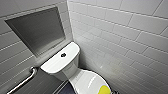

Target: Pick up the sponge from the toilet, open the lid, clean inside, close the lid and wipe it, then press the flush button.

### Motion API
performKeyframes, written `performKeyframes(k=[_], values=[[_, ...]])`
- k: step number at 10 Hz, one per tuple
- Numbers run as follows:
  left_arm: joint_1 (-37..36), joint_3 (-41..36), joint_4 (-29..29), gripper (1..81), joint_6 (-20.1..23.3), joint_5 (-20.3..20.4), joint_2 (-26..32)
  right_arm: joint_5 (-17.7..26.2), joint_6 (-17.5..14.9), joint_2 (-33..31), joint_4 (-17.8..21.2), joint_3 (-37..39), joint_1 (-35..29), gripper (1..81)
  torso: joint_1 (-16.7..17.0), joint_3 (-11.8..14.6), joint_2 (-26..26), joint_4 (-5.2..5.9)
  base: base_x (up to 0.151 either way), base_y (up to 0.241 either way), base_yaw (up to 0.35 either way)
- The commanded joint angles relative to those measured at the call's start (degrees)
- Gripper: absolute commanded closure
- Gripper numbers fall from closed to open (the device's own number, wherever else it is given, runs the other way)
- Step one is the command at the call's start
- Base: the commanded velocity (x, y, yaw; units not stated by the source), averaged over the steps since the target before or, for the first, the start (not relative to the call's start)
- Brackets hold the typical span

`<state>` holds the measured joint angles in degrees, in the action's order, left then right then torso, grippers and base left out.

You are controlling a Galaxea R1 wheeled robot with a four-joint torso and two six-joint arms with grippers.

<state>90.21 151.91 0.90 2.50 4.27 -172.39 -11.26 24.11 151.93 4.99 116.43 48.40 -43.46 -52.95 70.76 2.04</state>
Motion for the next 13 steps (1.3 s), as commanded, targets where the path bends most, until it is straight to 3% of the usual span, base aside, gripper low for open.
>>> performKeyframes(k=[1, 2, 4, 6, 13], values=[[1.7, -0.1, 0.4, 1.0, -0.1, -5.1, 0.0, 1.9, 0.1, 0.2, -1.9, -1.9, -4.8, 1.0, 0.0, -2.3, 0.0, 0.00, 0.000, 0.000, 0.000], [1.7, -0.1, 0.4, 1.0, -0.1, -5.1, 0.0, 1.9, 0.1, 0.8, -2.0, -1.7, -4.9, 1.0, 0.0, -4.3, 0.0, 0.00, 0.000, 0.000, 0.000], [1.7, -0.1, 0.4, 1.0, -0.1, -5.1, 0.0, 1.8, 0.1, 0.8, -2.3, -1.6, -5.3, 1.0, 0.0, -1.7, 0.0, 0.00, 0.000, 0.000, 0.000], [1.7, -0.1, 0.4, 1.0, -0.1, -5.1, 0.1, 1.5, 0.1, 0.7, -2.4, -1.6, -6.3, 1.0, 0.0, -3.1, 0.0, 0.00, 0.000, 0.000, 0.000], [1.8, -0.1, 0.4, 1.0, -0.1, -5.3, 0.1, 1.4, 0.1, 3.5, -3.7, 3.8, -5.5, 1.0, 0.0, -3.2, 0.0, 0.00, 0.000, 0.000, 0.000]])
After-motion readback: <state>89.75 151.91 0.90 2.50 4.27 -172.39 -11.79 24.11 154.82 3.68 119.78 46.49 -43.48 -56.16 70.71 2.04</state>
